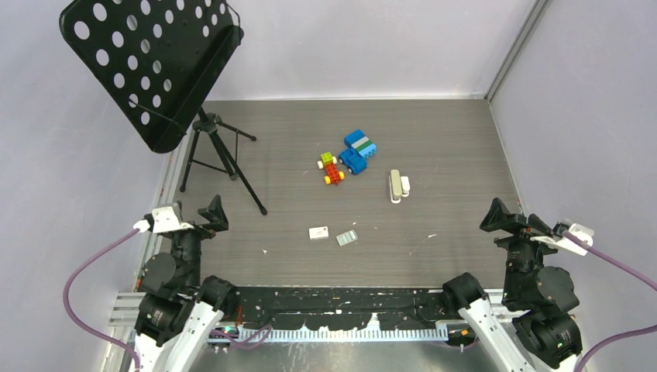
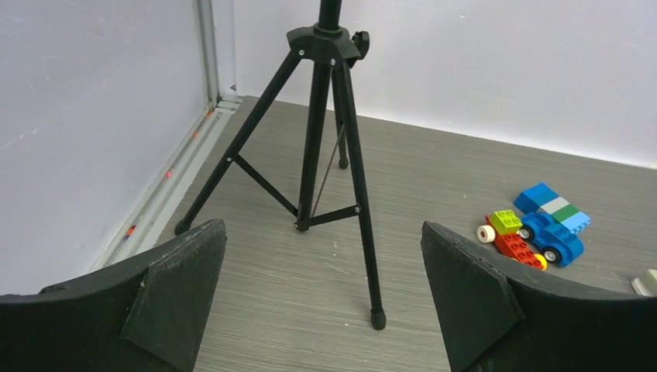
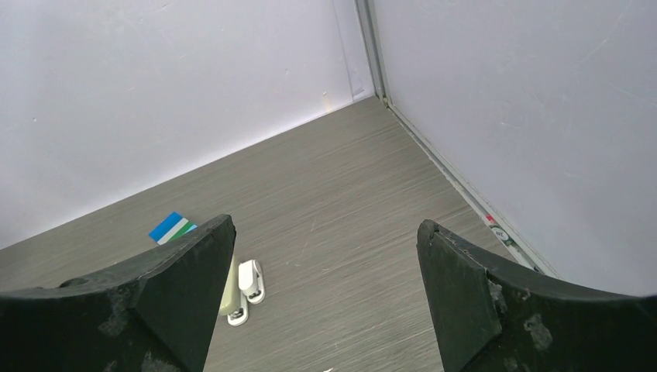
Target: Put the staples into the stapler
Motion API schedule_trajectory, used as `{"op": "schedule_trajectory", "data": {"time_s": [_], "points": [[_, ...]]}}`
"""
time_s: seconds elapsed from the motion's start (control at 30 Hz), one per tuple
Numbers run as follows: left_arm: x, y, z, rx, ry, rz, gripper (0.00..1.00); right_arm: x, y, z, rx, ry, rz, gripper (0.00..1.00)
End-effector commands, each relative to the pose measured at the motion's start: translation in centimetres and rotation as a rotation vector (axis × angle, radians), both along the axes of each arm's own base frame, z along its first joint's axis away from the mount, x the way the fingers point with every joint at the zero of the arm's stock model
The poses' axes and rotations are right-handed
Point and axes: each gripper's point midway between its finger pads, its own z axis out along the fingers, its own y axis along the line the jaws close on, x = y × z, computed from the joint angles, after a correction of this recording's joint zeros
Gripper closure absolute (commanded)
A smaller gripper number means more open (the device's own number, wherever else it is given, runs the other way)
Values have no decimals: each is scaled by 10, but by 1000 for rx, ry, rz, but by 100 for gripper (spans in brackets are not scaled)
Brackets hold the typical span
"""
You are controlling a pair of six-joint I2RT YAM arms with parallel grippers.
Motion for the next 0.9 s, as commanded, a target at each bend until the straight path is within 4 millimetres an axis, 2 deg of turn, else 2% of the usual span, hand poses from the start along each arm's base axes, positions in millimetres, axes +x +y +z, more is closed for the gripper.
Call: {"op": "schedule_trajectory", "data": {"time_s": [0.0,0.87], "points": [[2,1,14,-8,-69,7,0,-4,-8,11,14,-41,-39,9],[1,4,8,8,-40,22,0,-9,-15,11,39,-42,-76,8]]}}
